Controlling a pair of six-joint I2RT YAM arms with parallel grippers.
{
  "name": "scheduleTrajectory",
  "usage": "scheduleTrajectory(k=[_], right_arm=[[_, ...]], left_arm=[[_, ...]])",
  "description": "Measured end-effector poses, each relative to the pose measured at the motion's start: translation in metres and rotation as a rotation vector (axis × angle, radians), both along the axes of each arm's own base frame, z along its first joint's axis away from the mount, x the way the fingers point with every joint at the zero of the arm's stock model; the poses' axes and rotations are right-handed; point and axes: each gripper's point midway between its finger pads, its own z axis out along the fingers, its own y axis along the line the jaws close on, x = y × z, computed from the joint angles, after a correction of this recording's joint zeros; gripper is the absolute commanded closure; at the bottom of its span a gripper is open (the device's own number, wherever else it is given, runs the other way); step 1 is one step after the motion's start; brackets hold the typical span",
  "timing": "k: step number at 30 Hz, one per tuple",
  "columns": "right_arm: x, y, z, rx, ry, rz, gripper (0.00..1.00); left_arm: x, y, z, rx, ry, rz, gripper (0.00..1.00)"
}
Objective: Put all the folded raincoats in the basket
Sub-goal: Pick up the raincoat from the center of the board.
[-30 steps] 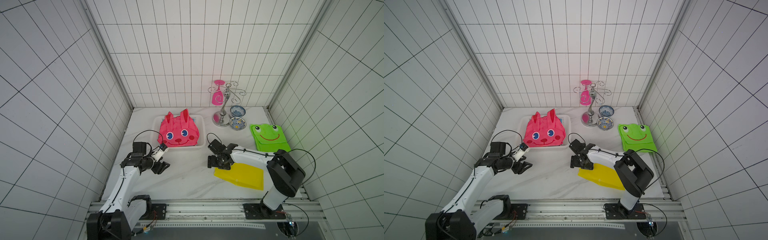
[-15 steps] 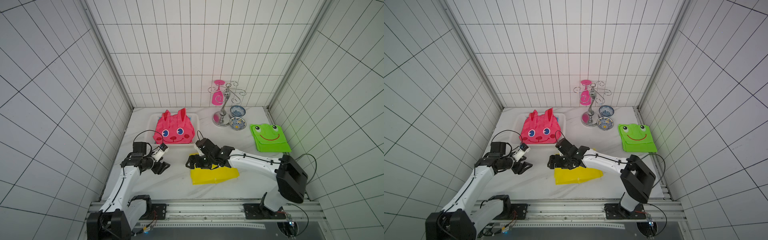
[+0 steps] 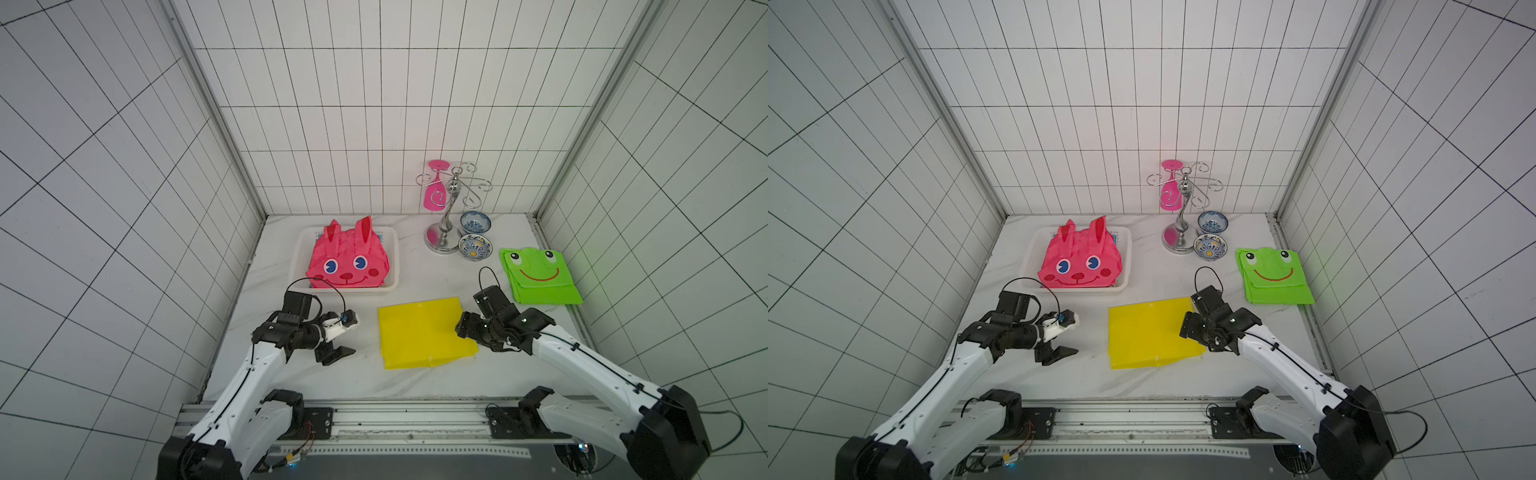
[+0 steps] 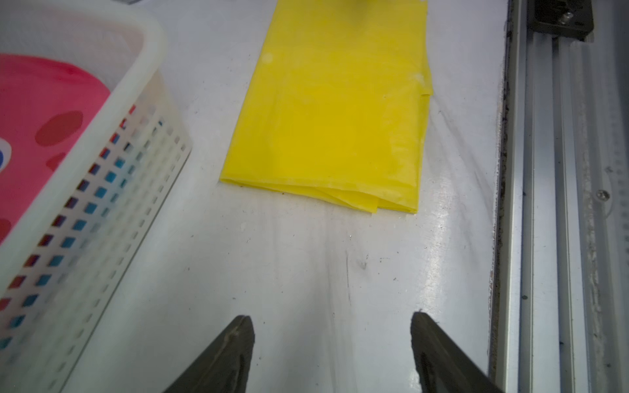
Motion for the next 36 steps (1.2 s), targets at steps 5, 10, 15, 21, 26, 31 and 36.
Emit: scheduleTrajectory(k=[5,10,15,21,26,31,36], right_arm=[[-0.011,-0.025,-0.017,0.008,0.084,-0.036,0.26],[-0.015,-0.027,-0.027,0.055,0.164,0.003,0.31],[-0.023,-0.018,-0.043,0.096,0.282,0.077,0.34],[-0.017,-0.008,-0.050,0.116,0.336,0.137,0.41],[-0.014,0.003,-0.053,0.160,0.364,0.181,0.53],[-0.013,0.010,-0.054,0.196,0.373,0.208,0.61],[-0.011,0.012,-0.053,0.208,0.360,0.219,0.76]], left_arm=[[-0.019,-0.019,-0.013,0.033,-0.078,-0.250,0.21],[-0.026,-0.034,-0.031,0.071,-0.173,-0.418,0.19],[-0.015,-0.049,-0.042,0.113,-0.311,-0.515,0.18],[-0.020,-0.059,-0.070,0.200,-0.343,-0.641,0.19],[-0.022,-0.066,-0.084,0.250,-0.361,-0.714,0.20],[-0.014,-0.075,-0.083,0.250,-0.395,-0.722,0.22],[-0.013,-0.076,-0.081,0.253,-0.419,-0.738,0.22]])
